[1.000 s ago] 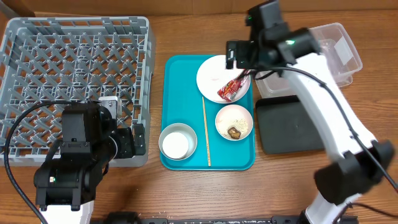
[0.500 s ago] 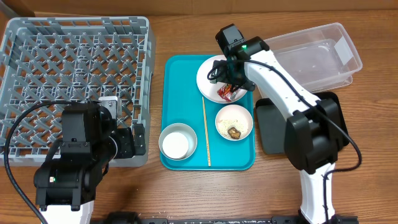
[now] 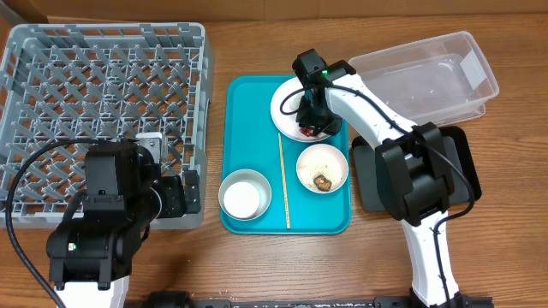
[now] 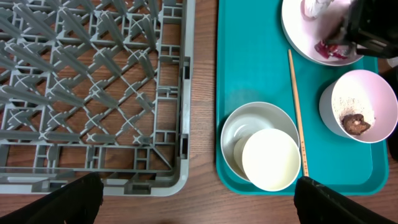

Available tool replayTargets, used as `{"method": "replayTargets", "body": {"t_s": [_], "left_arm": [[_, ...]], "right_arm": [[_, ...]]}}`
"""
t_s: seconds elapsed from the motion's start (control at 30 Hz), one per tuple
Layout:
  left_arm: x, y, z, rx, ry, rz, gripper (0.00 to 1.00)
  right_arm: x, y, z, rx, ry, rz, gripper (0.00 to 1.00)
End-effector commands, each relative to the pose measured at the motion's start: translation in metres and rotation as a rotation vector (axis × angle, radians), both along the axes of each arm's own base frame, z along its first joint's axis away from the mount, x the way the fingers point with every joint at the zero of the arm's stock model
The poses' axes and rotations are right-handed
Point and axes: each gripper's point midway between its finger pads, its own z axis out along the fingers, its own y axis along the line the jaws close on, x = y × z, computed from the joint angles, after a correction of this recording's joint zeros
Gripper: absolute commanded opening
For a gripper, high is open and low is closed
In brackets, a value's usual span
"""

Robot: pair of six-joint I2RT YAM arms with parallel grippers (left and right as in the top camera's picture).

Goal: Sort waste into correct bins and load items into the dishwasher
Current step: 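Carry the red wrapper with the right gripper into the clear bin and release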

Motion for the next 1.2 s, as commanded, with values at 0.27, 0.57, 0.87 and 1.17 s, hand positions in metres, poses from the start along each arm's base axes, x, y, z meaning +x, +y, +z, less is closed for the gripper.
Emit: {"method": "replayTargets", "body": {"t_s": [0.27,0.57,0.87,1.17], "left_arm": [[0.002,-0.003,0.008,-0.015,-0.022,0.001,1.0],[0.002,-0.003,0.008,-0.015,-0.021,0.001,1.0],[0.002,-0.003,0.008,-0.015,-0.022,0.001,1.0],[0.002,-0.003,0.008,-0.015,-0.021,0.001,1.0]], "right_arm": [[0.012,-0.003,0.101,0.043,-0.195,-0.008,0.04],[0.033,-0.078,0.199,-0.134,-0.486,-0.108,0.04],[0.059,-0.16,0.178,-0.12,-0.443,-0.317,0.16],[0.071,-0.149,0.187,0.007,-0.47,-0.171,0.6]]}}
